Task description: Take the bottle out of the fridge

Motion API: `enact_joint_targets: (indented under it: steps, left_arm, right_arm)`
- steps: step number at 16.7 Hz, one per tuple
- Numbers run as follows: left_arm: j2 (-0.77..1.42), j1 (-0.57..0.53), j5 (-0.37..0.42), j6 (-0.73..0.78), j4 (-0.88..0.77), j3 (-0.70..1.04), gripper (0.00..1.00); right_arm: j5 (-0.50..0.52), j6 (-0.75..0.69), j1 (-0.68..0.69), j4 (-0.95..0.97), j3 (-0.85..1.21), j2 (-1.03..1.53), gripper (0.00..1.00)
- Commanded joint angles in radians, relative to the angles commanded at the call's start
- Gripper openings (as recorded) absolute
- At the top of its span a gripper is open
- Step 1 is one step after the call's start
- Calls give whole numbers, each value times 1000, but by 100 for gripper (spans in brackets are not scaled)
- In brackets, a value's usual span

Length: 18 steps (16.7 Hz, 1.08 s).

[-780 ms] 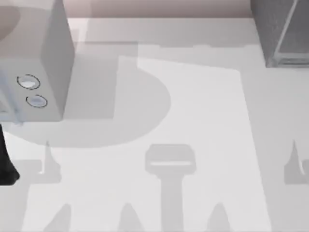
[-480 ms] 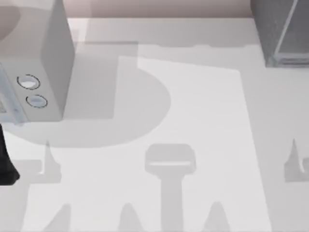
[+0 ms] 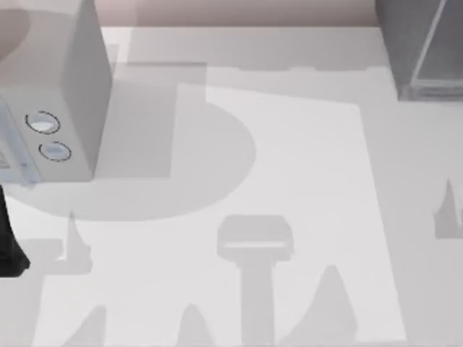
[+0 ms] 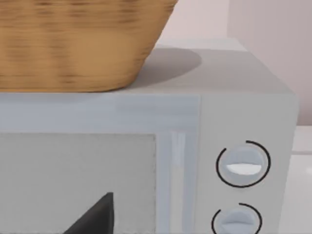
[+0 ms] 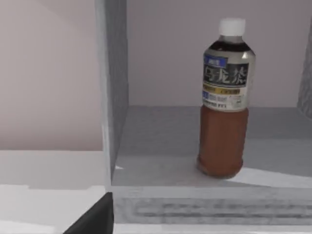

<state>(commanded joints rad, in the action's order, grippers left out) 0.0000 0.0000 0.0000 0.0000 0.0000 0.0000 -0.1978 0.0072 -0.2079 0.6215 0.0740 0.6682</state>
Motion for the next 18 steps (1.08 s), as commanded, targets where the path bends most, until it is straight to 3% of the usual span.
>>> enact_joint_targets:
  steps: [6, 11, 18]
  left_arm:
    - [0, 0, 0, 0, 0, 0, 100]
    - [0, 0, 0, 0, 0, 0, 100]
    - [0, 0, 0, 0, 0, 0, 100]
  right_arm:
    - [-159, 8, -164, 495, 43, 597, 100]
    - [-263, 11, -272, 823, 83, 954, 100]
    - [-316, 11, -326, 997, 110, 1125, 100]
